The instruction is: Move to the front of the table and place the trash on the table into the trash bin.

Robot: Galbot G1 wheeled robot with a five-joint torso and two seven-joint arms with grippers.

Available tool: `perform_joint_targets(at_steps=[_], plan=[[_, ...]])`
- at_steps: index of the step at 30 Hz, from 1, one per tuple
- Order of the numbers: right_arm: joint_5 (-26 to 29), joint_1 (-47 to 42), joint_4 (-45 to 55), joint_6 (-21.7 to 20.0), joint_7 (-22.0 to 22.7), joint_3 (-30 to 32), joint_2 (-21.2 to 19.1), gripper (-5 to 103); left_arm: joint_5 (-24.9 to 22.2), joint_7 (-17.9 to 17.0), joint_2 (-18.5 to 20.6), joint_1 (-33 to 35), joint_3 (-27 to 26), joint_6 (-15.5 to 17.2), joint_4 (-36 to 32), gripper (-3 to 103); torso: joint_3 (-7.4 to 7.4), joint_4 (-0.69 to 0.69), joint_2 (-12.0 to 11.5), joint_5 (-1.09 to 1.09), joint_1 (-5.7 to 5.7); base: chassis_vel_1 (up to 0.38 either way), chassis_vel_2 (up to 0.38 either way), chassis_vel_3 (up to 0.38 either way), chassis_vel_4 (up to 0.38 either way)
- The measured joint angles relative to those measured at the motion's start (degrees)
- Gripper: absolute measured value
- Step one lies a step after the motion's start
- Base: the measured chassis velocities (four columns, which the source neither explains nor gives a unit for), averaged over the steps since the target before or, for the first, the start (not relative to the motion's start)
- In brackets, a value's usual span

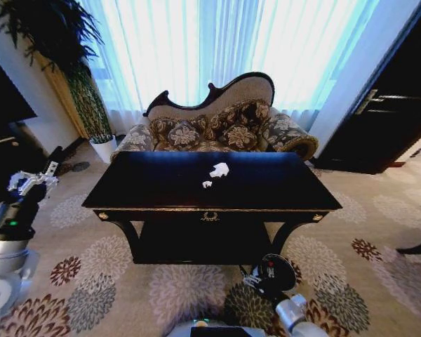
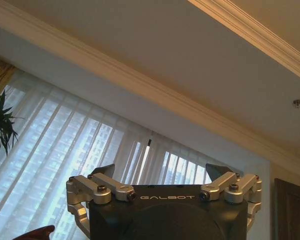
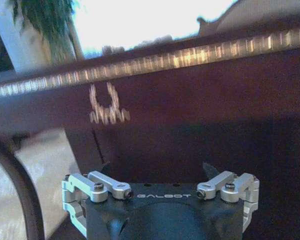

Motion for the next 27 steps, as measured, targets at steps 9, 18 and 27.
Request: perform_joint_targets(at_steps=[9, 18, 27], plan=[[4.60, 3.80, 9.46, -1.61, 6.16, 3.28, -1.17, 100, 0.07, 0.02, -0.77, 1.56, -0.69, -0.74, -0.18, 100, 0.00, 0.01, 0.00, 0.00, 0.00, 0.000, 0.000, 0.000, 0.000], [5.58, 8.31, 14.29, -2.71, 16.35, 3.90, -1.98, 100, -1.59, 0.11, -0.04, 2.32, -0.75, -0.69, -1.32, 100, 0.01, 0.01, 0.00, 0.01, 0.01, 0.000, 0.000, 0.000, 0.000], [4.76, 13.18, 19.37, -7.14, 22.05, 3.90, -2.07, 100, -0.47, 1.72, 2.52, 2.53, 0.88, -0.52, -1.47, 100, 0.01, 0.00, 0.00, 0.00, 0.01, 0.000, 0.000, 0.000, 0.000]])
